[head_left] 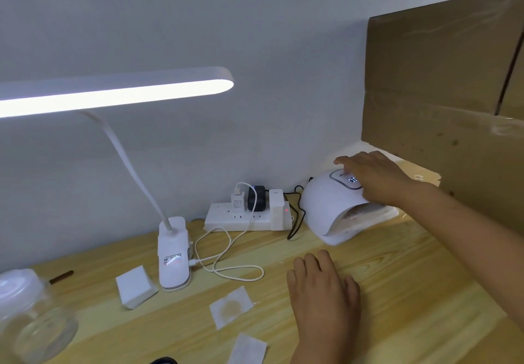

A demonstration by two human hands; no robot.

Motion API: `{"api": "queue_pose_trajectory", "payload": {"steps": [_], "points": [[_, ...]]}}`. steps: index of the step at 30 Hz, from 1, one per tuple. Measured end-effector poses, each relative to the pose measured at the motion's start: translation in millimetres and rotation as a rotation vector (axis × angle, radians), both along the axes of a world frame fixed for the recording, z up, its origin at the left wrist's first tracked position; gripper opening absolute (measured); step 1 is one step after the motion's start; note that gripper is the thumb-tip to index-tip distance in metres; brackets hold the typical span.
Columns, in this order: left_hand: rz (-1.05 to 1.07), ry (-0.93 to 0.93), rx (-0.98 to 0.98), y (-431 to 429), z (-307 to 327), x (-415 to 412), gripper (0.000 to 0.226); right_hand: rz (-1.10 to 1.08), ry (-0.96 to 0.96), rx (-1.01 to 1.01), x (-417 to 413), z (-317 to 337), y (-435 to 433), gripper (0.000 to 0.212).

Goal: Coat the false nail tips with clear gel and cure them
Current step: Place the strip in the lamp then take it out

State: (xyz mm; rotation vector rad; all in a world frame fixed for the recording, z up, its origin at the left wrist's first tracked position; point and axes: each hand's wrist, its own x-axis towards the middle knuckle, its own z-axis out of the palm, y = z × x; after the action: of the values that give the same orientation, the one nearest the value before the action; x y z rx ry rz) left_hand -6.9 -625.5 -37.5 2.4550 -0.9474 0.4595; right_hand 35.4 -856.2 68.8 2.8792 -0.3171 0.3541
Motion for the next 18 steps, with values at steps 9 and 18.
{"api": "queue_pose_trajectory", "payload": {"steps": [9, 18], "points": [[0.046, -0.035, -0.007, -4.2, -2.6, 5.2, 0.048, -0.079, 0.051, 0.101, 4.6, 17.6, 6.5, 0.070], [0.021, -0.051, -0.044, -6.9, -7.8, 6.7, 0.047, 0.060, -0.434, 0.012, -37.1, -3.6, 48.0, 0.041]]}}
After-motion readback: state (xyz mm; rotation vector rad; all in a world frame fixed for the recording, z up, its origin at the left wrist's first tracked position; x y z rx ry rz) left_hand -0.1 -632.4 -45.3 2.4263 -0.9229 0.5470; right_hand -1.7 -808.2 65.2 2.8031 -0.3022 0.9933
